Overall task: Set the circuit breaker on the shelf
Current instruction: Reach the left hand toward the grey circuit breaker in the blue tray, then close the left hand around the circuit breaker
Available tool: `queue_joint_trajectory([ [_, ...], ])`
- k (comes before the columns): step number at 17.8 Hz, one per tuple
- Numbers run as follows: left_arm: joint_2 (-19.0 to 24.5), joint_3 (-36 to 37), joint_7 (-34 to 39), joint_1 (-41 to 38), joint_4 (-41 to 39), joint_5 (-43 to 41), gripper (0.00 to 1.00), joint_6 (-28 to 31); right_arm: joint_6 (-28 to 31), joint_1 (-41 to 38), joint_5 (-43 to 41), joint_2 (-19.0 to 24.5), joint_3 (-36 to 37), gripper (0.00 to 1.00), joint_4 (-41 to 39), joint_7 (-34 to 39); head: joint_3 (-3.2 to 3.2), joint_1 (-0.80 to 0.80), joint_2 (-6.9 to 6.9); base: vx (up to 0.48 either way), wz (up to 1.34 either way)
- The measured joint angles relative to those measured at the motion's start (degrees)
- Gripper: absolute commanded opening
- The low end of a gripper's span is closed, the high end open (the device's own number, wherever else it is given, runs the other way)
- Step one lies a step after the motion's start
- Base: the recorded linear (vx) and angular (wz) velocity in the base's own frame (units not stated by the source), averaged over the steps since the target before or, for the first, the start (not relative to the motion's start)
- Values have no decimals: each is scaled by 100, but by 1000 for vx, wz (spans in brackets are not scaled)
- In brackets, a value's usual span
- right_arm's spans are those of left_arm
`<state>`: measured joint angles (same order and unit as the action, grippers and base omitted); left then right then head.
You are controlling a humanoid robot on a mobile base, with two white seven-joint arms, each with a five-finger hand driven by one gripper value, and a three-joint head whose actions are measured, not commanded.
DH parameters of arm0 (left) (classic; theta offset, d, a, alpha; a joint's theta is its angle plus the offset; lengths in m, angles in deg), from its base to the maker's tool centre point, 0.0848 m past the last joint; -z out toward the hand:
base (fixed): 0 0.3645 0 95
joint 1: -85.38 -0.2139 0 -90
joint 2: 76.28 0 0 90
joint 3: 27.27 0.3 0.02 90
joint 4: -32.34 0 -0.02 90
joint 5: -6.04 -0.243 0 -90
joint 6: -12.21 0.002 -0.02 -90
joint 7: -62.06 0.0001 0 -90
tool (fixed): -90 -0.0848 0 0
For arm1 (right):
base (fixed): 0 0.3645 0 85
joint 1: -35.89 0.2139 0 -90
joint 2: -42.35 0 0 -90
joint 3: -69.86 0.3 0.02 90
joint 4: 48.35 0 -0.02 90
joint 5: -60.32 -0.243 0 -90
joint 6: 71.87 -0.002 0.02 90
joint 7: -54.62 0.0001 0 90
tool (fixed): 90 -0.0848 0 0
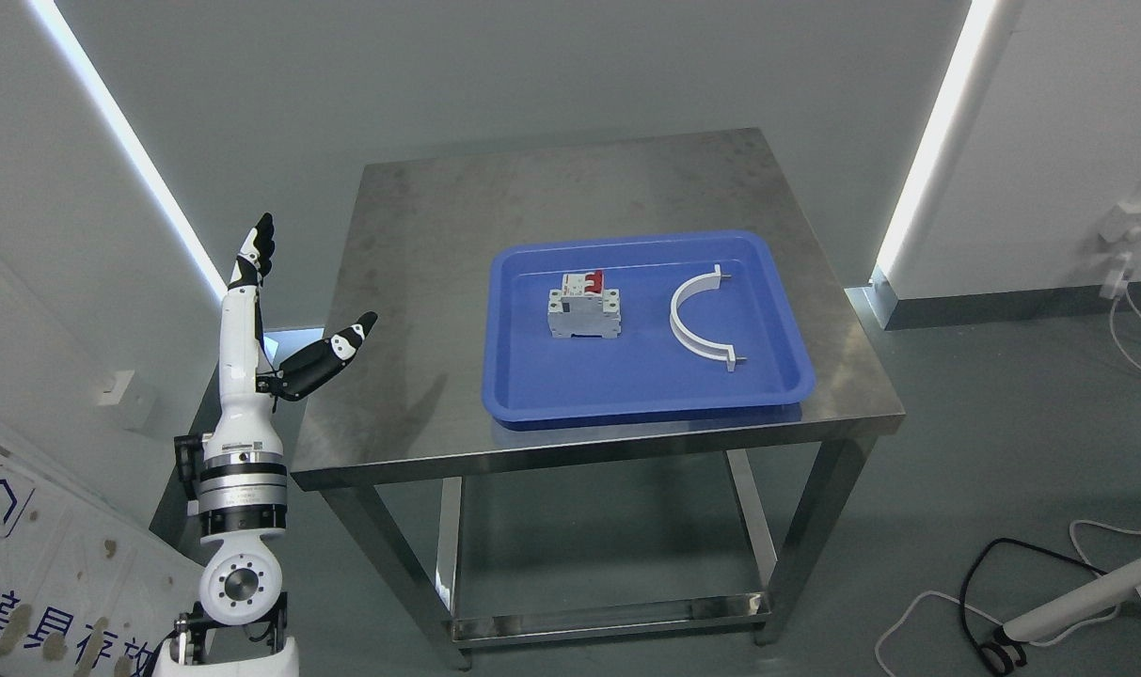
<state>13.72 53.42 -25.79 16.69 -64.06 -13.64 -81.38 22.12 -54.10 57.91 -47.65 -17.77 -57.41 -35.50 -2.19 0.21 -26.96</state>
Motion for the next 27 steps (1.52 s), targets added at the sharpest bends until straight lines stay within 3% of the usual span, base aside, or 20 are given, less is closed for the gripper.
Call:
queue_joint_trajectory([
  [4, 0, 71, -38, 16, 4, 126, 100, 0, 0, 0, 0, 0, 0, 100, 0, -10, 0, 0, 0, 86, 97],
  [6, 0, 166, -450, 155, 31, 229, 100, -25, 0, 0, 0, 0, 0, 100, 0, -11, 0, 0, 0, 49, 63],
  [13, 0, 576, -3757, 1334, 567, -76, 100, 71, 0, -1, 0, 0, 0, 100, 0, -23, 0, 0, 2, 10, 2],
  [15, 0, 776, -4277, 1771, 865, -403, 99, 189, 0, -1, 0, 0, 0, 100, 0, -32, 0, 0, 3, 0, 0],
  [21, 0, 1544, -4699, 3025, 2118, -992, 96, 693, 0, -1, 0, 0, 0, 100, 0, -18, 0, 0, 3, 0, 0],
  [27, 0, 2141, -4935, 3590, 3203, -1590, 88, 766, 0, -1, 0, 0, 0, 100, 0, -9, 0, 0, 3, 0, 0],
])
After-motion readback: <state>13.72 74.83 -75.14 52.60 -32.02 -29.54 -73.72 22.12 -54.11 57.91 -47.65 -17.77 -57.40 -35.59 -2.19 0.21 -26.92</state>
